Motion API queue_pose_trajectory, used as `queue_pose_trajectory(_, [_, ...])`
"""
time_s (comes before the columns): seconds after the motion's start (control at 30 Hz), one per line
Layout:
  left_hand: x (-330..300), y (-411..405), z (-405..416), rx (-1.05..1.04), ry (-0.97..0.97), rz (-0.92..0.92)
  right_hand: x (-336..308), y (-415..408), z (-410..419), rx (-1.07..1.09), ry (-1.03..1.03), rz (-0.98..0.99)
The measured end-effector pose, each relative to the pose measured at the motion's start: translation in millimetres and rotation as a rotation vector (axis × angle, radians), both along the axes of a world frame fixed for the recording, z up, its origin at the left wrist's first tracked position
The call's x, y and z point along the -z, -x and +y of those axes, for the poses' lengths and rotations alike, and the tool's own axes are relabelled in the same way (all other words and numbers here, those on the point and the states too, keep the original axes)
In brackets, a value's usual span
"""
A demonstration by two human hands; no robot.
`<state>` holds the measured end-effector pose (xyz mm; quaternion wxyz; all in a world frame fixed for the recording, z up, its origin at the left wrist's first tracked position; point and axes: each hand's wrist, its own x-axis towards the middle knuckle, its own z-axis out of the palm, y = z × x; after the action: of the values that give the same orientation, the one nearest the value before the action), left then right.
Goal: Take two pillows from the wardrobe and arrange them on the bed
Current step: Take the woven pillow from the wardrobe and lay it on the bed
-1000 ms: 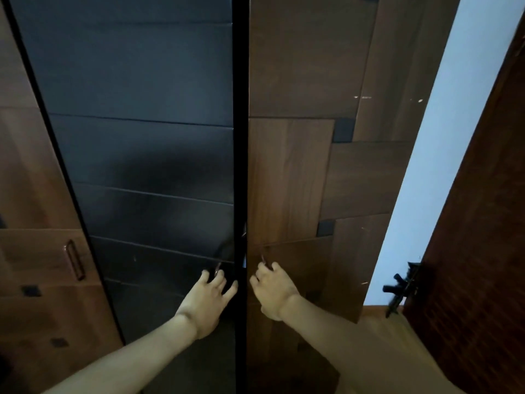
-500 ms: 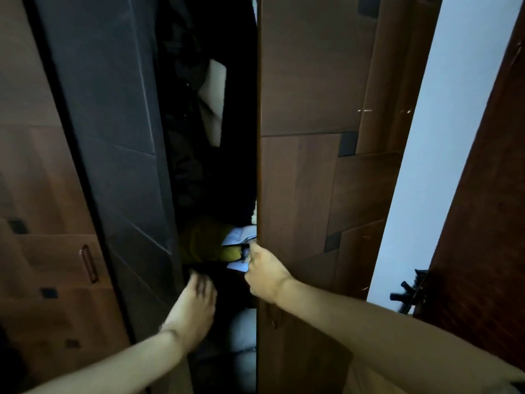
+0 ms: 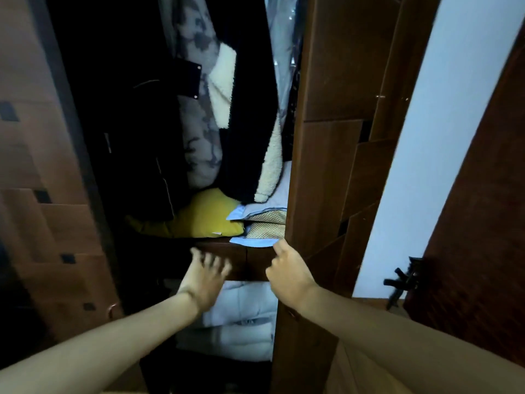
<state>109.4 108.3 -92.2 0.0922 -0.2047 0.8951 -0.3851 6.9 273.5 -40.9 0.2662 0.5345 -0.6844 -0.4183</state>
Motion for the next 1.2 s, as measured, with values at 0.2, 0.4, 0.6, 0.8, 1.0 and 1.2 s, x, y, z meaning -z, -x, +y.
queue_pose_trajectory(0.2, [-47.6,70.9,26.6,0.364,-0.057,0.249,21.0,-4.0,68.3,0.140,0.164,-0.121])
queue_pose_trajectory(0.4, [-51.7,102.0,8.2,0.427,-0.040,0.187,32.7,6.9,117.7,0.433,0.288,-0.170])
queue_pose_trajectory(0.6, [-6.5,123.6,2.7,0.524,-0.112,0.142,36.9,24.7,159.8,0.639,0.410,-0.174])
queue_pose_trajectory(0.8, [25.6,153.7,12.3,0.685,-0.105,0.031,52.4,34.5,167.9,0.955,0.528,-0.233])
queue_pose_trajectory(1.0, [25.7,210.6,17.4,0.628,-0.328,0.073,83.2,70.3,114.2,1.070,0.717,-0.535])
queue_pose_trajectory(1.2, [29.1,289.4,-18.4,0.758,-0.268,-0.144,121.0,153.8,3.0,0.662,0.870,-0.861])
